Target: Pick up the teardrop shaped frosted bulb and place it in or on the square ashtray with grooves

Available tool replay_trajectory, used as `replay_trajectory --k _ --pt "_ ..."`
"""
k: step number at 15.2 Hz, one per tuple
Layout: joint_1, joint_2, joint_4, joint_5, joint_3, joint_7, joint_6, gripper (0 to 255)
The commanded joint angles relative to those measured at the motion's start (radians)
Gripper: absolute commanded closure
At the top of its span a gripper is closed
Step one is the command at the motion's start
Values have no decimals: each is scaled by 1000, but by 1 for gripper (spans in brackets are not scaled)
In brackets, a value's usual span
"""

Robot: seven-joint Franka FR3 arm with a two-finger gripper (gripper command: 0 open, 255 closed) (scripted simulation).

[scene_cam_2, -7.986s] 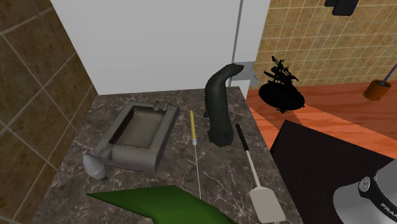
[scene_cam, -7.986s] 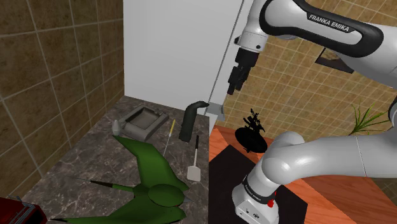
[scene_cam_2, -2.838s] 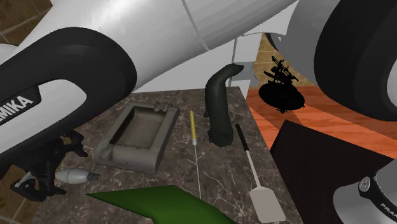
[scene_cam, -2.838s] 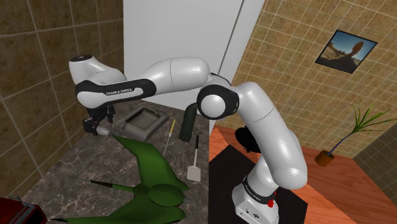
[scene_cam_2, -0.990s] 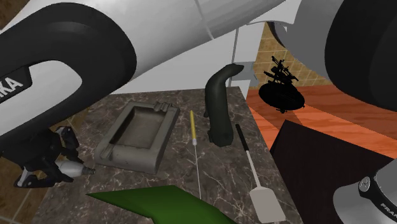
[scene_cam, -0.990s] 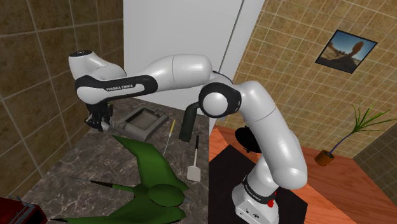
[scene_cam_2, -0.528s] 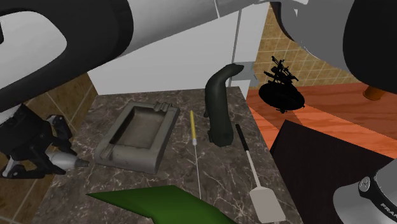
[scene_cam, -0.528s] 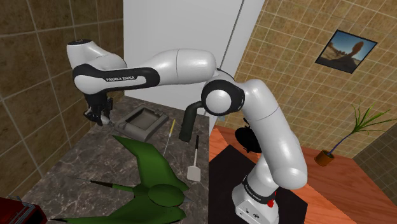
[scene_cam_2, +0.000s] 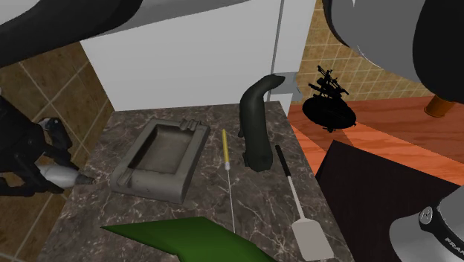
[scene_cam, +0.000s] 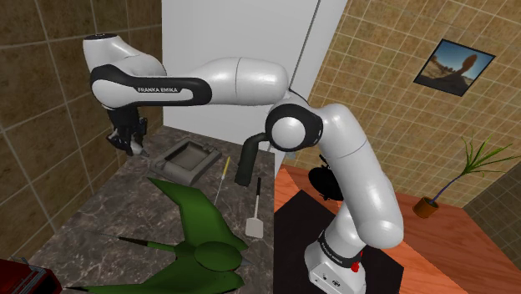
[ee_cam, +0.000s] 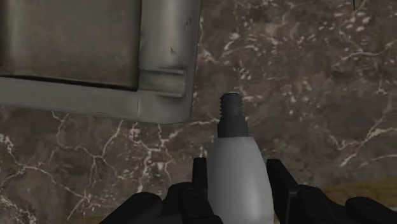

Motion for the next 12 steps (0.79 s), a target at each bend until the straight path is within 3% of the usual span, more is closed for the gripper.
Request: replay_trajectory --k 1,6,12 --pt "-23 -54 -83 3 2 -9 29 255" --pt "-122 -233 -382 17 0 -66 156 255" --pt "-226 -383 -618 34 -16 -160 254 255"
